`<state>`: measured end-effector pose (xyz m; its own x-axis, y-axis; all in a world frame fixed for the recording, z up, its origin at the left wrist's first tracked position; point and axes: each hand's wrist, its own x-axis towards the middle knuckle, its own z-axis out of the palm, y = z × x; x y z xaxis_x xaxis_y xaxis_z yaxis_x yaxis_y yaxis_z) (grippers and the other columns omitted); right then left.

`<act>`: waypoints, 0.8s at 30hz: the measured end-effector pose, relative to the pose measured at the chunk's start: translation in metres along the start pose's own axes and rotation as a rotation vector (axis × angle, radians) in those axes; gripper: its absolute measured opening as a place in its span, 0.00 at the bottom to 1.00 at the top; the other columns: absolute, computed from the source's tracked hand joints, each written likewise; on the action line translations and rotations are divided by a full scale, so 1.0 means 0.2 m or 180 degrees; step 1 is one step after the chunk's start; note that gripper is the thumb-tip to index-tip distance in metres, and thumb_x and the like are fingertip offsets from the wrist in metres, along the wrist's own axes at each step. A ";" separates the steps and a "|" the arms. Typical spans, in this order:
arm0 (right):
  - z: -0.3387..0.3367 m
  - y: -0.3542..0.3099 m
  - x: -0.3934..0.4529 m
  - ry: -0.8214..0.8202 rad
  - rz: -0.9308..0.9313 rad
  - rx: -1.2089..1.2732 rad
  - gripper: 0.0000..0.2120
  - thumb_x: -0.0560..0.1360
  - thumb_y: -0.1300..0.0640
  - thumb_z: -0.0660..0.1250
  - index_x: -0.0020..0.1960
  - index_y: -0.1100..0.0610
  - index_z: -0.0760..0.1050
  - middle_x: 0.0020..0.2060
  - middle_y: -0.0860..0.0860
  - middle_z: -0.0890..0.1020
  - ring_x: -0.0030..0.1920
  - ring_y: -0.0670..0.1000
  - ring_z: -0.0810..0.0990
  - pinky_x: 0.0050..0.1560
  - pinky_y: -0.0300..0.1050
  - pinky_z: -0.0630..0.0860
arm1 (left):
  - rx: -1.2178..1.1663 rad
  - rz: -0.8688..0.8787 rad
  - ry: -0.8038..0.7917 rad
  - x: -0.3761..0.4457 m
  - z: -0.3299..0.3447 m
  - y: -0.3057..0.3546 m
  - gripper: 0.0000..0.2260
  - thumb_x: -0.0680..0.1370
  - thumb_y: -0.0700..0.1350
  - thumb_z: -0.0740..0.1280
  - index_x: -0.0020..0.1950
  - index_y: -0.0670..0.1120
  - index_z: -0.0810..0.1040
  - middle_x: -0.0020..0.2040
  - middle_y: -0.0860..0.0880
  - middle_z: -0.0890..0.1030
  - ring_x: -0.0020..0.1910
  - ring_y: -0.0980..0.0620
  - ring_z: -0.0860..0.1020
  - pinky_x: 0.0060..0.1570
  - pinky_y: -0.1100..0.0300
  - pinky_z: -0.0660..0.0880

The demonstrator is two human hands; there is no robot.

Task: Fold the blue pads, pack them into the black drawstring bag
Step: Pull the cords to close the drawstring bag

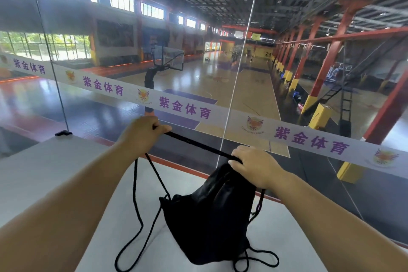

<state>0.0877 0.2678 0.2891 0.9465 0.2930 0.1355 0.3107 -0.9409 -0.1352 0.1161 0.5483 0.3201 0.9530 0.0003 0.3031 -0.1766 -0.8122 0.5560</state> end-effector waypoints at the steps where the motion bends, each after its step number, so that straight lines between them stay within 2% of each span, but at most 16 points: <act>1: -0.01 -0.02 0.00 0.0032 0.0000 0.0062 0.12 0.79 0.48 0.56 0.43 0.54 0.72 0.39 0.47 0.74 0.43 0.52 0.74 0.43 0.48 0.72 | -0.0046 0.0031 -0.0057 0.00 0.02 0.01 0.17 0.79 0.51 0.62 0.34 0.42 0.68 0.32 0.50 0.68 0.31 0.52 0.68 0.30 0.62 0.62; 3: -0.03 -0.06 0.02 0.0062 -0.0020 0.0208 0.13 0.79 0.49 0.56 0.43 0.56 0.72 0.39 0.49 0.76 0.42 0.53 0.75 0.44 0.49 0.72 | -0.0182 0.0106 -0.0335 0.00 0.06 0.02 0.13 0.80 0.48 0.61 0.45 0.39 0.74 0.40 0.48 0.74 0.36 0.52 0.73 0.35 0.61 0.68; 5: -0.05 -0.09 0.02 0.0014 -0.0052 0.0283 0.14 0.80 0.49 0.56 0.46 0.57 0.74 0.42 0.52 0.78 0.43 0.53 0.76 0.47 0.51 0.74 | -0.0280 0.0222 -0.0599 -0.01 0.10 0.03 0.11 0.79 0.48 0.61 0.55 0.43 0.77 0.50 0.46 0.79 0.47 0.48 0.77 0.47 0.56 0.74; 6: -0.05 -0.11 0.02 -0.0019 -0.0079 0.0296 0.14 0.80 0.49 0.56 0.47 0.58 0.74 0.43 0.52 0.78 0.43 0.53 0.76 0.47 0.52 0.75 | -0.0390 0.0255 -0.0741 -0.02 0.12 0.04 0.11 0.79 0.48 0.61 0.57 0.46 0.77 0.53 0.48 0.79 0.51 0.49 0.77 0.51 0.56 0.74; 9: -0.06 -0.18 0.05 -0.0165 -0.0216 0.0159 0.12 0.80 0.51 0.57 0.46 0.59 0.73 0.44 0.53 0.77 0.43 0.54 0.76 0.48 0.54 0.75 | -0.0965 0.0274 -0.1347 -0.07 0.18 0.09 0.11 0.76 0.50 0.65 0.59 0.53 0.74 0.53 0.54 0.79 0.53 0.54 0.78 0.53 0.57 0.74; 11: -0.06 -0.22 0.07 -0.0267 -0.0257 0.0154 0.11 0.79 0.52 0.58 0.47 0.59 0.73 0.45 0.53 0.77 0.43 0.55 0.76 0.48 0.54 0.75 | -0.1085 0.0425 -0.1594 -0.10 0.22 0.13 0.16 0.74 0.48 0.69 0.60 0.51 0.73 0.52 0.54 0.80 0.52 0.55 0.79 0.55 0.56 0.76; 13: -0.07 -0.24 0.08 -0.0353 -0.0264 0.0230 0.11 0.78 0.52 0.59 0.48 0.58 0.73 0.45 0.53 0.77 0.44 0.55 0.76 0.48 0.54 0.75 | -0.1037 0.0624 -0.1666 -0.12 0.25 0.17 0.15 0.72 0.45 0.72 0.57 0.48 0.75 0.48 0.52 0.81 0.47 0.56 0.80 0.52 0.58 0.78; 15: -0.07 -0.26 0.09 -0.0440 -0.0255 0.0284 0.10 0.78 0.51 0.60 0.49 0.58 0.73 0.46 0.53 0.76 0.44 0.55 0.77 0.48 0.53 0.75 | -0.0855 0.0796 -0.1634 -0.13 0.28 0.19 0.08 0.72 0.44 0.72 0.49 0.47 0.77 0.41 0.52 0.81 0.38 0.57 0.79 0.44 0.61 0.77; 17: -0.07 -0.27 0.08 -0.0476 -0.0233 0.0310 0.10 0.79 0.51 0.60 0.49 0.58 0.73 0.46 0.53 0.76 0.44 0.54 0.77 0.48 0.52 0.76 | -0.0807 0.0788 -0.1616 -0.13 0.29 0.20 0.02 0.75 0.42 0.68 0.45 0.43 0.79 0.38 0.49 0.81 0.34 0.56 0.77 0.38 0.65 0.73; 19: -0.06 -0.26 0.07 -0.0468 -0.0199 0.0319 0.11 0.79 0.50 0.59 0.50 0.58 0.73 0.46 0.53 0.76 0.44 0.54 0.77 0.48 0.51 0.75 | -0.1031 0.0598 -0.1647 -0.13 0.30 0.20 0.07 0.77 0.38 0.63 0.47 0.40 0.80 0.36 0.46 0.81 0.34 0.53 0.78 0.37 0.65 0.73; 21: -0.06 -0.25 0.06 -0.0447 -0.0201 0.0301 0.11 0.79 0.49 0.59 0.48 0.57 0.72 0.44 0.52 0.75 0.42 0.53 0.76 0.46 0.50 0.75 | -0.1010 0.0496 -0.1601 -0.13 0.29 0.21 0.09 0.78 0.39 0.60 0.47 0.39 0.80 0.33 0.47 0.76 0.32 0.51 0.73 0.33 0.63 0.70; 24: -0.06 -0.24 0.04 -0.0289 -0.0408 0.0144 0.09 0.78 0.51 0.61 0.43 0.56 0.71 0.40 0.50 0.75 0.40 0.52 0.75 0.44 0.49 0.75 | -0.0754 0.0647 -0.1493 -0.11 0.27 0.22 0.13 0.79 0.47 0.62 0.35 0.46 0.78 0.30 0.52 0.71 0.29 0.55 0.68 0.31 0.63 0.64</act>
<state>0.0805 0.3129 0.3075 0.9023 0.4262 0.0656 0.4310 -0.8868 -0.1668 0.1000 0.4816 0.2954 0.8918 -0.4460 0.0758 -0.3672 -0.6156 0.6973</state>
